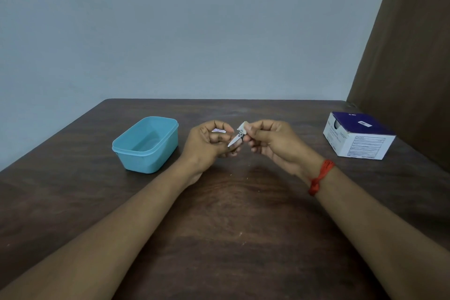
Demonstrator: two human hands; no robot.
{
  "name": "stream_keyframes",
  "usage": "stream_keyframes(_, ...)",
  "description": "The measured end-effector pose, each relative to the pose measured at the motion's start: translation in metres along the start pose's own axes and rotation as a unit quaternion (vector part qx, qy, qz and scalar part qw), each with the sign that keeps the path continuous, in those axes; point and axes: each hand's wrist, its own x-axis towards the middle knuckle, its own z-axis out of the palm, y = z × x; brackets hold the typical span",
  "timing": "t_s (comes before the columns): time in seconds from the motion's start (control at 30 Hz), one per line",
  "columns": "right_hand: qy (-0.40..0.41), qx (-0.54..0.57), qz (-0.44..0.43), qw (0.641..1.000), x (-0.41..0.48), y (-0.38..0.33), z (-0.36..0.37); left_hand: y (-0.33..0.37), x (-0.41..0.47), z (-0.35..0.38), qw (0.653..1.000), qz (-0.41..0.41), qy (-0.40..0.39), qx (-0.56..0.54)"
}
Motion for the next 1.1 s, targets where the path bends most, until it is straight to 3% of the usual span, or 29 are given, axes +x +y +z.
stream_keyframes(0.23, 0.0, 0.107, 0.055, 0.993, 0.0, 0.006, 0.01, 0.0, 0.001, 0.003, 0.994, 0.037, 0.045, 0.089)
stream_keyframes(0.57, 0.021, 0.185, 0.074, 0.98, 0.001, 0.006, 0.016, -0.006, 0.005, 0.004, 0.985, 0.079, 0.098, 0.122)
stream_keyframes(0.67, 0.048, 0.048, -0.003, 0.998, 0.003, 0.012, 0.017, -0.006, 0.009, 0.004, 0.992, 0.014, 0.128, 0.0)
stream_keyframes(0.77, 0.102, -0.119, -0.111, 0.981, 0.005, 0.019, 0.019, -0.005, 0.009, 0.004, 0.984, -0.046, 0.126, -0.119)
stream_keyframes(0.93, 0.165, -0.186, -0.214, 0.945, 0.008, 0.017, 0.016, -0.001, 0.008, 0.005, 0.951, -0.136, 0.116, -0.253)
stream_keyframes(1.1, 0.159, -0.243, -0.273, 0.917, 0.006, 0.019, 0.016, 0.006, 0.004, 0.005, 0.938, -0.183, 0.075, -0.284)
